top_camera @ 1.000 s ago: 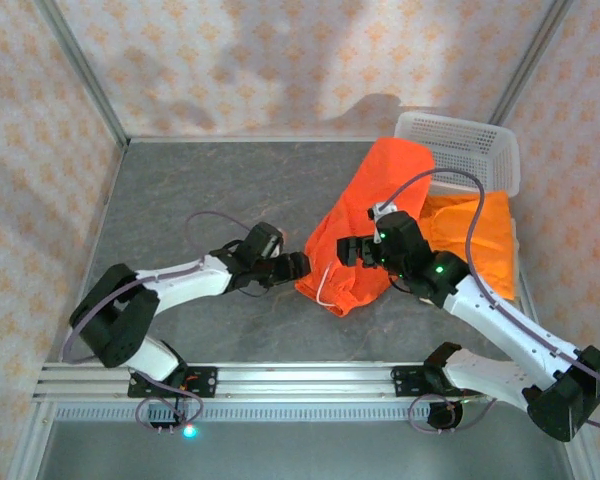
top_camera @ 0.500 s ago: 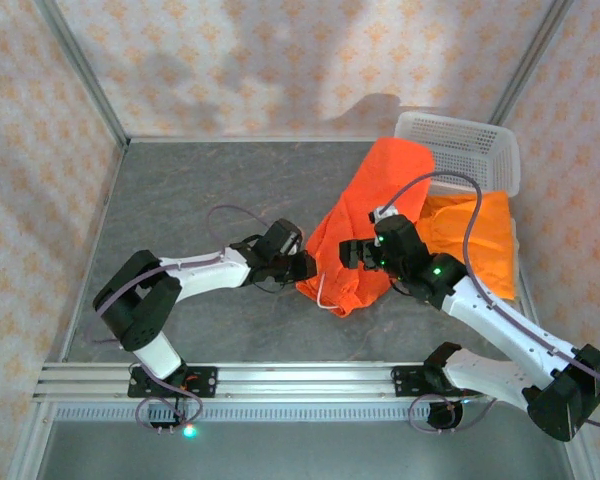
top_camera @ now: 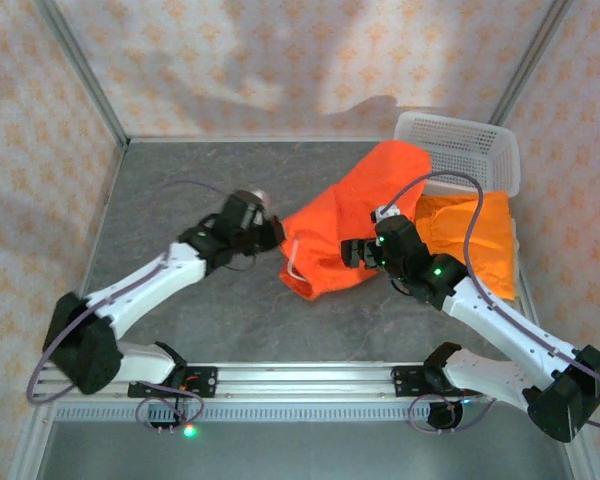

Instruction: Fold and stack the shorts

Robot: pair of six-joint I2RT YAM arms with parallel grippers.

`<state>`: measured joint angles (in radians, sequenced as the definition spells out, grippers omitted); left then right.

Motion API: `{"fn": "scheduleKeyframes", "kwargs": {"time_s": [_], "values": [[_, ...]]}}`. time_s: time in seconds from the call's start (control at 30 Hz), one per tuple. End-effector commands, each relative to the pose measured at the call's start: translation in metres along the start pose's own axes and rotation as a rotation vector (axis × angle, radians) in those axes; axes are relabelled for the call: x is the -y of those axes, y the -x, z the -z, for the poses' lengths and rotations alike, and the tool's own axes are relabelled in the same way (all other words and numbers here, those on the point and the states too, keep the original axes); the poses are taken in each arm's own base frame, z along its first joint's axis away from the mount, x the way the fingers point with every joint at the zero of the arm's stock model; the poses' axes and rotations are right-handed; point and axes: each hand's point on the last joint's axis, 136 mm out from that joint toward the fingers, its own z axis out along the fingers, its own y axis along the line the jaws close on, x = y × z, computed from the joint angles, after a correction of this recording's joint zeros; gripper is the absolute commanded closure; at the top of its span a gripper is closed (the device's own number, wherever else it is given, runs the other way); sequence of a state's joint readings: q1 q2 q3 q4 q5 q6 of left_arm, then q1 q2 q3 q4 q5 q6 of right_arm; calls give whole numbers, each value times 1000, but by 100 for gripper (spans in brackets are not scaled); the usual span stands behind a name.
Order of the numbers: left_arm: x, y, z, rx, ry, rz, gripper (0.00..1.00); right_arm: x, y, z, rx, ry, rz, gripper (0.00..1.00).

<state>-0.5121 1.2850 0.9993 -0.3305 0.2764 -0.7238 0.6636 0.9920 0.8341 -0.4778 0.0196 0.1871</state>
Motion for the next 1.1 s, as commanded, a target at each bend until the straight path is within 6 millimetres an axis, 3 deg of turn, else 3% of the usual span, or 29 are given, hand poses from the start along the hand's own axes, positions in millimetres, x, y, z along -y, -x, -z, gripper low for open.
{"fn": "scheduleKeyframes", "kwargs": {"time_s": [0.0,0.17,0.37,0.47,0.6,0.7,0.8,0.9,1.07], "values": [[-29,48,59,138,122,-28,100,5,14,6,56,-24,-6,0],[-45,116,154,344,244,-56,100,1,21,6,62,-6,-9,0],[-47,175,253,572,408,-68,100,-5,24,4,54,17,-5,0],[-42,195,293,670,494,-80,100,-6,24,5,52,23,0,0],[-31,212,320,746,518,-68,100,-5,22,4,46,21,7,0],[-21,218,313,758,449,-42,100,-4,19,2,42,19,8,0],[-10,216,281,727,382,-39,100,-1,16,-1,44,15,-5,0],[6,205,233,680,373,-82,100,2,14,-5,39,15,-22,0],[31,172,120,533,285,-62,100,20,7,-8,30,-43,-49,0]]}}
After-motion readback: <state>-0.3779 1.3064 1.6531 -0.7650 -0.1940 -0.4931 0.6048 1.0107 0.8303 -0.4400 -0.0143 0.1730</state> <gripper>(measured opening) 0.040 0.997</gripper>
